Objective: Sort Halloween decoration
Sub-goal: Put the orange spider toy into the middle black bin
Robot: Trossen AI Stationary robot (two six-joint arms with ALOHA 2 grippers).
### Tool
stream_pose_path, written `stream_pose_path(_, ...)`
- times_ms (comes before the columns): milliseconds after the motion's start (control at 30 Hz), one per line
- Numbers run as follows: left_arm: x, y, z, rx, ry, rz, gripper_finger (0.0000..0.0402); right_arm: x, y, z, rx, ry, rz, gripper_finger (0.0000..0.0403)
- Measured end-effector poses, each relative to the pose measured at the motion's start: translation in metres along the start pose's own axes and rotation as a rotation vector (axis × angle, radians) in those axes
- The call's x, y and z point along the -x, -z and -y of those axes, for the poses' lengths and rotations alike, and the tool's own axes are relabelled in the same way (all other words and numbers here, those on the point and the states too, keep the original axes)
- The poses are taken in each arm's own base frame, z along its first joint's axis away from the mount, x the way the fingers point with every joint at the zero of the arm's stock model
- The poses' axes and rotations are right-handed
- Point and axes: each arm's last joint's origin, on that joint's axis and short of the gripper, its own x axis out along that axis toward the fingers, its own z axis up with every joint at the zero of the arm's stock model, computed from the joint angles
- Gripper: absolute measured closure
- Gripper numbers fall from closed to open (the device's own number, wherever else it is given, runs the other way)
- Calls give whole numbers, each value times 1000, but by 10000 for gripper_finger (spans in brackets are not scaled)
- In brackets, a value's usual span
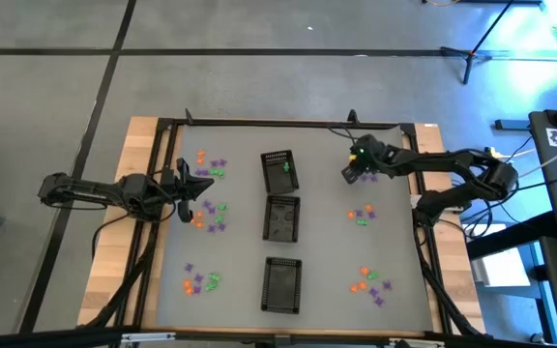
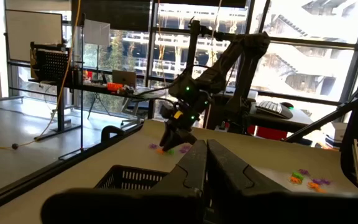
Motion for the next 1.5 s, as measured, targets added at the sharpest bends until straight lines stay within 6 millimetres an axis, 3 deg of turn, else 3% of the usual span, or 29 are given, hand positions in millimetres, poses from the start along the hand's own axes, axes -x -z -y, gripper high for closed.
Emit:
stream_pose_path(200, 0, 0, 0, 0, 0, 0, 395, -10, 0, -2, 3, 4, -5, 273)
stream_pose_path(467, 0, 0, 0, 0, 0, 0, 395, -10, -7, -3, 33, 6, 12, 392)
stream_pose_path(733, 0, 0, 0, 0, 0, 0, 395, -3, -18, -19, 80, -71, 89, 397)
stream_pose_path(933, 0, 0, 0, 0, 0, 1, 395, 18, -27, -40, 155, -261, 217, 398)
stream_pose_path(1267, 0, 0, 0, 0, 0, 0, 395, 72, -25, -103, 409, -879, 438, 401)
stream_pose_path(1500, 0, 0, 0, 0, 0, 0, 395, 97, -8, -142, 561, -982, 574, 401)
